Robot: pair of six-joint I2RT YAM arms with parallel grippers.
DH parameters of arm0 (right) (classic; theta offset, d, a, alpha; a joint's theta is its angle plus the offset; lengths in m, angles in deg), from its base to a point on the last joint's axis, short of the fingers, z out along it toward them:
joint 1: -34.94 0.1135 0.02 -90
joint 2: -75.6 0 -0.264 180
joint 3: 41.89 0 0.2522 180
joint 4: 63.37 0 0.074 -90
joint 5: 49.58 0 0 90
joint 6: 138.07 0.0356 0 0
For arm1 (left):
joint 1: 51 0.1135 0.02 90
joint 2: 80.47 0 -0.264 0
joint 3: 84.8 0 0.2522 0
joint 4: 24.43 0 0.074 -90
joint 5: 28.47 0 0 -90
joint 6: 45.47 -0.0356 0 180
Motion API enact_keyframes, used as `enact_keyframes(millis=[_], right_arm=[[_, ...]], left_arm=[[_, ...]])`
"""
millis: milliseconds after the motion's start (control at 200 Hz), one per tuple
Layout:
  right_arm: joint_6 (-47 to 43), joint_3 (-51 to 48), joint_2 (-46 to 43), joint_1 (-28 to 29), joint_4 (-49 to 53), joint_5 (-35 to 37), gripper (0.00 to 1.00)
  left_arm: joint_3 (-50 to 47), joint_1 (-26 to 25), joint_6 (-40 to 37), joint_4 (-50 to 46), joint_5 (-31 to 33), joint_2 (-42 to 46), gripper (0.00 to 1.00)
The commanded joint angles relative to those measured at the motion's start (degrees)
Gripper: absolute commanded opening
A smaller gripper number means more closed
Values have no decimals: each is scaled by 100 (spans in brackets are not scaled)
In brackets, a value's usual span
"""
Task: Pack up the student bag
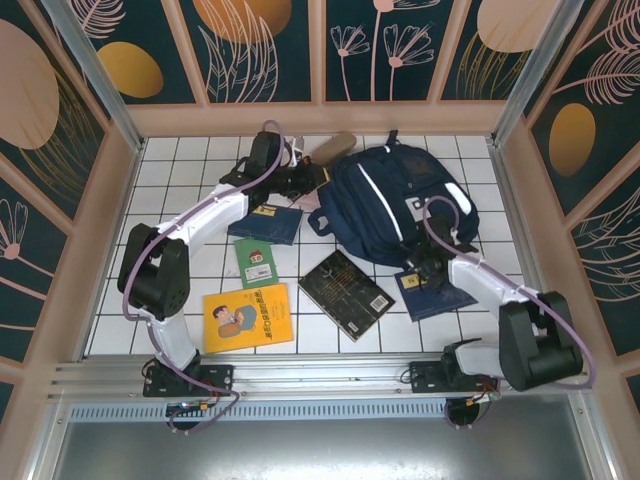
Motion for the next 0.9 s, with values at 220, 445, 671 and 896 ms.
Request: enact_keyframes(millis=[220, 445, 671, 896], right_arm=[[-971, 2120, 2096, -824, -1000, -91, 12], [-1550, 3425, 2268, -898, -777, -606, 43], [-1270, 3187, 270, -720, 289, 131, 83], [-651, 2099, -1301, -824, 751, -764, 69]], left_arm=[[-429, -523, 549, 846, 311, 809, 0], [-495, -1273, 812, 1426, 369, 283, 0], [-166, -1579, 1224, 2211, 472, -492, 0], [309, -1712, 927, 2021, 464, -805, 0]])
